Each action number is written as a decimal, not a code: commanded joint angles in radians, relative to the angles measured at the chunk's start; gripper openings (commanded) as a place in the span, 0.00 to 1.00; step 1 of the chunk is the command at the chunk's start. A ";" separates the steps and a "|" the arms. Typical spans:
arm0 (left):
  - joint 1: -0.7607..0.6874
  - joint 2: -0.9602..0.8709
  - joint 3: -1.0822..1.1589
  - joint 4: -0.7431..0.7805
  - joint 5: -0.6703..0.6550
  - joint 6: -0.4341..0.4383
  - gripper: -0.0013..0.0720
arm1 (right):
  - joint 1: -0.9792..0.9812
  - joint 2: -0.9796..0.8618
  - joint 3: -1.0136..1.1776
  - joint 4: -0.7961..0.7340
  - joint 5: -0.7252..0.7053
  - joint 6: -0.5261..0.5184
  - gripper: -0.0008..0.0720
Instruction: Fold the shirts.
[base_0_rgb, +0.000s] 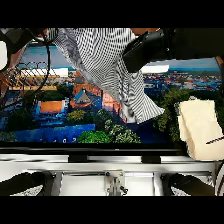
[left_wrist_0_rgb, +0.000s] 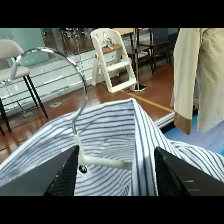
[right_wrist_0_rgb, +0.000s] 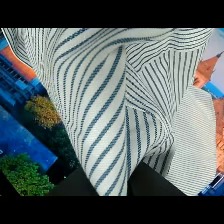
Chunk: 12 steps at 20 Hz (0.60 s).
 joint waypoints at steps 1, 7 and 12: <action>0.027 -0.008 0.000 0.011 0.039 -0.023 0.74 | 0.001 0.000 0.000 0.003 0.001 -0.013 0.11; 0.074 -0.016 0.000 0.010 0.044 -0.152 0.73 | 0.001 0.000 0.000 0.004 0.004 -0.028 0.11; 0.047 -0.049 0.000 -0.008 0.056 -0.209 0.71 | 0.001 0.000 0.000 0.011 0.006 -0.029 0.11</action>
